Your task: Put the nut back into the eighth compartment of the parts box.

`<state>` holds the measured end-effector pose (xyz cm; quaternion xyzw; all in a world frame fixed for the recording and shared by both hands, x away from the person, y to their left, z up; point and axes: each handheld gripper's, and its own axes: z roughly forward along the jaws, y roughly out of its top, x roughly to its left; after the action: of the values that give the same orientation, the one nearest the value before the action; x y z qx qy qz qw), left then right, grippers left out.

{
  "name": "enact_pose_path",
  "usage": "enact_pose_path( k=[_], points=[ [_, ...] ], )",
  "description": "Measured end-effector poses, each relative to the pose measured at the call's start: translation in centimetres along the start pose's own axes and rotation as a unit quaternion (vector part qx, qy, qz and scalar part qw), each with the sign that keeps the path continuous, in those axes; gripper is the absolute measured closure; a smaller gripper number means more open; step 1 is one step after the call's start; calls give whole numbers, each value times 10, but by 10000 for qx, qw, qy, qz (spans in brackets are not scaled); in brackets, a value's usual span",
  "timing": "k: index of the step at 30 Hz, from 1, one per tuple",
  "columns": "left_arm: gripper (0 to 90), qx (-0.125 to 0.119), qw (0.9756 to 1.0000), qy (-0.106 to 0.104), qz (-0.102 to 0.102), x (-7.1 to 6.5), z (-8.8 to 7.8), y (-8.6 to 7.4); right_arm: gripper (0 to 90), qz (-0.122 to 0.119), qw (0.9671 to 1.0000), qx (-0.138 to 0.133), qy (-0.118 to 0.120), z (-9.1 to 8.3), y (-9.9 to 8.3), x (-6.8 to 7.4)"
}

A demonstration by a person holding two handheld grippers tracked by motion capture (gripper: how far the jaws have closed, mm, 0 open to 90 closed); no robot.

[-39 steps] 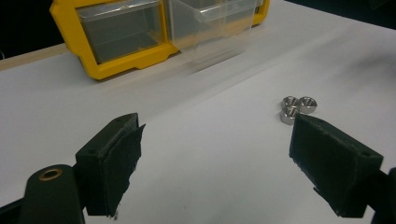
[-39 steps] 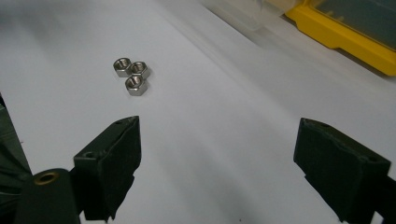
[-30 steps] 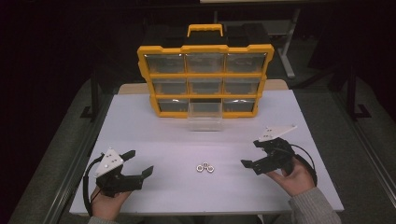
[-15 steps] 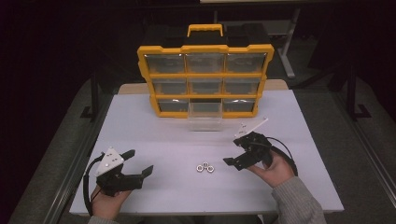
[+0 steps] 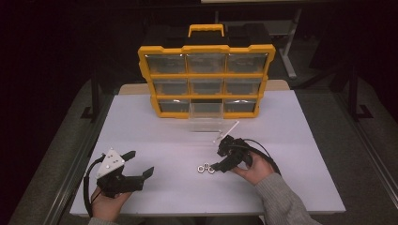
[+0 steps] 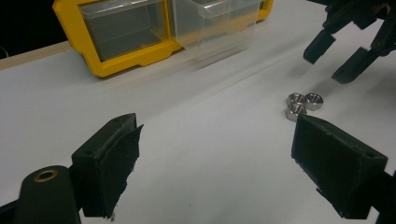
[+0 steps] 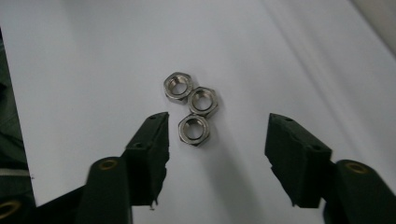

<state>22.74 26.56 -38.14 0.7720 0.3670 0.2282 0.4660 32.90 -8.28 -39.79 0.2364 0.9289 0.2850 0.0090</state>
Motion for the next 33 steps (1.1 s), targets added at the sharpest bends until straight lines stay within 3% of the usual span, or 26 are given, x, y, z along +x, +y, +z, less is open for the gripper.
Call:
enact_pose_path(
  k=[8,15,19,25,29,33],
  points=[
    [150,30,10000,-18,55,0,0,-1,530,-268,9986,459,28,24,5,7],
    [150,21,10000,-15,34,1,-1,-1,585,-328,9975,631,54,33,6,10],
    [154,14,10000,-25,-12,0,-1,-2,648,-451,9958,783,-146,37,7,15],
    [154,18,10000,-12,26,0,-1,-2,689,-553,9952,793,-115,37,7,15],
    [154,28,10000,-16,34,0,-1,-2,691,-527,9950,850,71,34,8,12],
    [153,37,10000,-11,25,1,-1,-2,690,-492,9967,639,126,19,12,7]
  ],
)
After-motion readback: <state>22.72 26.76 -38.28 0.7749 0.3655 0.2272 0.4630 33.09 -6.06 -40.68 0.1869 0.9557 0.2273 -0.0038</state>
